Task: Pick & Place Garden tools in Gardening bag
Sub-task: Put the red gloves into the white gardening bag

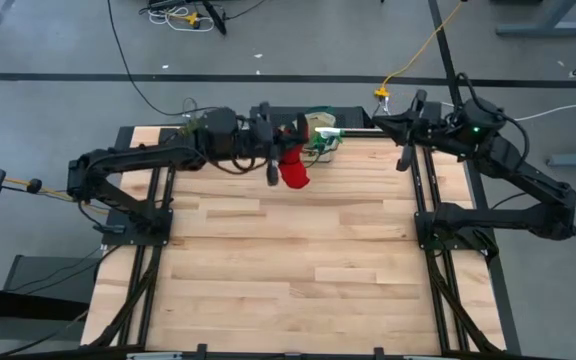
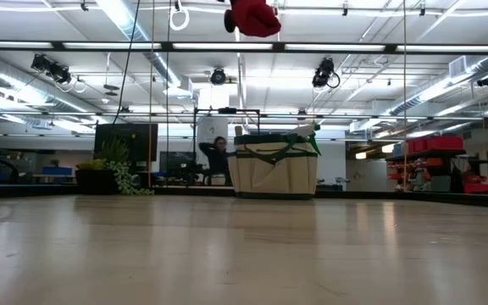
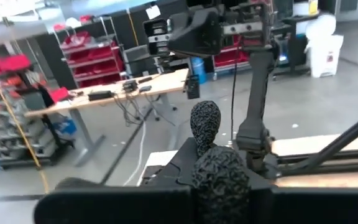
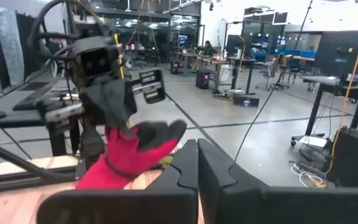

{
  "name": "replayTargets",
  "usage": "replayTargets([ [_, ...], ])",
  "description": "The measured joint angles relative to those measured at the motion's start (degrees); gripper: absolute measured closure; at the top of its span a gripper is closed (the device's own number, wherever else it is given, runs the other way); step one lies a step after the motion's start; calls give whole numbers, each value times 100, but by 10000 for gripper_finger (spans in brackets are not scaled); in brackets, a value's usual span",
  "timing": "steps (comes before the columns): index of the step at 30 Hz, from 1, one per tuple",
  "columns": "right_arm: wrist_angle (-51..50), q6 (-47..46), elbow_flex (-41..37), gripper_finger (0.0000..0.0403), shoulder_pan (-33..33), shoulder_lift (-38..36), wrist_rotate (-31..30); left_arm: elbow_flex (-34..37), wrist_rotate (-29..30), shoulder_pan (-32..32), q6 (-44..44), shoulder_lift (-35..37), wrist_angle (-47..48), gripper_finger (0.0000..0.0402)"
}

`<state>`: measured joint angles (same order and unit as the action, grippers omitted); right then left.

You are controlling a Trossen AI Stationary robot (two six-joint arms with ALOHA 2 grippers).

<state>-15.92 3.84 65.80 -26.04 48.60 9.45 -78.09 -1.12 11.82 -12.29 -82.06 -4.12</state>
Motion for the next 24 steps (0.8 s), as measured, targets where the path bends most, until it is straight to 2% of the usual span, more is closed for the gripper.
replayTargets([
  [9,-459,4,-2,403,0,-173,60,-76,-677,627,1109,0,43,395],
  [20,-1232,-485,-2,403,0,-658,50,-76,-1386,1364,1512,0,32,395],
  [24,-1298,-467,-2,403,0,-798,44,-76,-1423,1553,1471,0,1,396],
])
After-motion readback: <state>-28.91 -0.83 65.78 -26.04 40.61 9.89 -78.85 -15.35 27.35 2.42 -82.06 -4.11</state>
